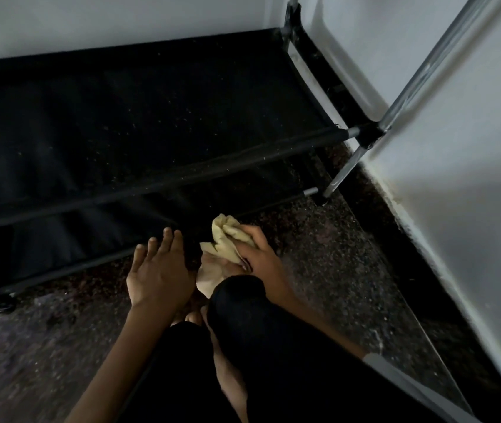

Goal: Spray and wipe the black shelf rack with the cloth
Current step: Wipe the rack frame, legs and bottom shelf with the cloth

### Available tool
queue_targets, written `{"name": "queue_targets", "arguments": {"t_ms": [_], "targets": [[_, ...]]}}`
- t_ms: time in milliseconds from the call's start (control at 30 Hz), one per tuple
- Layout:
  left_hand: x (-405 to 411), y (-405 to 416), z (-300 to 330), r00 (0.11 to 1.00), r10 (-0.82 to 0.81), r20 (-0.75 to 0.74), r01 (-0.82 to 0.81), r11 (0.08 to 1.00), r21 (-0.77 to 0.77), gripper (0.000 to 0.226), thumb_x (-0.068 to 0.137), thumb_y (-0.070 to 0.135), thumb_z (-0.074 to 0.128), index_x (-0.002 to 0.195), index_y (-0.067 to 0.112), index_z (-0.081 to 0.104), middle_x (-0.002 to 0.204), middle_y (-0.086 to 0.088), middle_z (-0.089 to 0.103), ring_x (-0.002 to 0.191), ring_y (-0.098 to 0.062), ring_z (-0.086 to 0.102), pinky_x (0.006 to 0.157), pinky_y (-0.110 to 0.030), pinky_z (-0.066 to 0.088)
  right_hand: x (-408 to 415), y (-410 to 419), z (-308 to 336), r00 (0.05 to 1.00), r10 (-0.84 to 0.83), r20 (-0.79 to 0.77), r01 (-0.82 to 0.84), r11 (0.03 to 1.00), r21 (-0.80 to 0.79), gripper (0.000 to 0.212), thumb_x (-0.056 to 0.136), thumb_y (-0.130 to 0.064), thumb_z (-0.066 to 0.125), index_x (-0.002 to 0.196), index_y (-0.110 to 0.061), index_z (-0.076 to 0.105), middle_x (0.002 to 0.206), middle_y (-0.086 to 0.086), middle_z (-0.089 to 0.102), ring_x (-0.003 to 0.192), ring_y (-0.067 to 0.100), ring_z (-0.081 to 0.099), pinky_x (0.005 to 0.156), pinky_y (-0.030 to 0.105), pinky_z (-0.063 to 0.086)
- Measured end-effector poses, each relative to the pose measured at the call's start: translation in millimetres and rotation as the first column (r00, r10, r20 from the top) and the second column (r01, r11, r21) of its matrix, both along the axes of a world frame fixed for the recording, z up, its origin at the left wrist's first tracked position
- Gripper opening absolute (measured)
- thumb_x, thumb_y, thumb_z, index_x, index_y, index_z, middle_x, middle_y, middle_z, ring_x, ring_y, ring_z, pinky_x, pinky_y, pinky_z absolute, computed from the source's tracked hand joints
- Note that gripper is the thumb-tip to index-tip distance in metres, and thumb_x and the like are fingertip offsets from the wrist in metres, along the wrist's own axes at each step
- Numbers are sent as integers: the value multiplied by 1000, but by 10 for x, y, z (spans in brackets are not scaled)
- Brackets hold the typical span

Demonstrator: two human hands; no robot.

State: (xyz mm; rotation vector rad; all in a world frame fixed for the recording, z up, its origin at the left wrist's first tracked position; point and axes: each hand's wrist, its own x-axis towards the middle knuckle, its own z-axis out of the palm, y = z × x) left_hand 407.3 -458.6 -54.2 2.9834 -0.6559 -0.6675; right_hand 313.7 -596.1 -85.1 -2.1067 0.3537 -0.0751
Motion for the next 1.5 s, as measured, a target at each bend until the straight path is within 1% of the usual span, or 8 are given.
{"name": "queue_targets", "arguments": {"t_ms": [200, 367, 467, 600, 867, 1067, 1367, 1500], "targets": [[-49, 278, 313, 994, 77, -77, -81, 995, -56, 55, 90, 53, 28, 140, 33, 37, 154, 1, 25, 141, -19, 24, 118, -40, 15, -90, -7, 167, 991, -2, 131, -6, 998, 58, 38, 90, -32, 57, 123, -51, 53, 125, -53, 29, 121, -1, 46, 98, 9, 36], [-235, 789, 819, 968, 252, -22, -252, 957, -141, 53, 93, 40, 44, 143, 31, 31, 153, 3, 30, 141, -19, 25, 116, -35, 19, -28, -26, 495, 976, 154, 154, -181, 966, 185, 47, 95, -32, 55, 115, -73, 44, 131, -34, 47, 131, 13, 46, 107, 40, 41], [-373, 1132, 1165, 940, 341, 15, -336, 934, -124, 54, 94, 39, 44, 144, 34, 25, 153, 3, 30, 143, -21, 23, 115, -32, 20, -58, 57, 937, 930, 256, 265, -245, 967, -73, 41, 86, -64, 52, 126, -54, 50, 133, -31, 45, 125, 8, 49, 101, 31, 44], [-476, 1568, 1746, 905, 408, 123, -388, 907, -163, 45, 91, 44, 48, 134, 36, 39, 144, 6, 43, 136, -26, 34, 110, -33, 28, -13, 138, 1449, 876, 331, 350, -255, 935, -246, 60, 86, -72, 37, 127, -35, 61, 137, -36, 34, 121, -2, 47, 96, 31, 48], [-843, 2133, 3178, 732, 564, 384, -399, 810, -429, 39, 87, 44, 56, 125, 36, 50, 139, 13, 48, 135, -23, 36, 105, -42, 37, 26, 538, 2934, 698, 434, 569, -325, 901, -288, 27, 91, -28, 64, 117, -36, 65, 131, -25, 43, 113, 3, 54, 87, 34, 51], [-1049, 2369, 4093, 638, 649, 415, -306, 708, -636, 34, 90, 33, 55, 123, 32, 54, 127, 4, 59, 104, -19, 58, 86, -32, 46, -14, 1155, 4072, 584, 499, 640, -281, 864, -418, 40, 86, -55, 50, 116, -32, 64, 125, -28, 41, 109, 5, 55, 88, 34, 49], [-372, 2655, 4688, 752, 549, 364, -80, 625, -776, 47, 92, -7, 35, 131, 13, 54, 139, -8, 50, 127, -24, 48, 102, -25, 34, 484, 1919, 4735, 688, 507, 519, -220, 828, -516, 27, 93, -41, 55, 112, -25, 65, 123, -17, 42, 102, 11, 54, 75, 29, 40], [51, 2700, 4781, 843, 476, 252, -90, 586, -805, 64, 84, -21, 28, 135, 12, 49, 144, -6, 44, 132, -26, 43, 99, -23, 37, 745, 2310, 4700, 679, 395, 619, 3, 841, -541, 31, 92, -42, 54, 115, -24, 64, 132, -10, 45, 101, 20, 54, 72, 31, 43]]}}
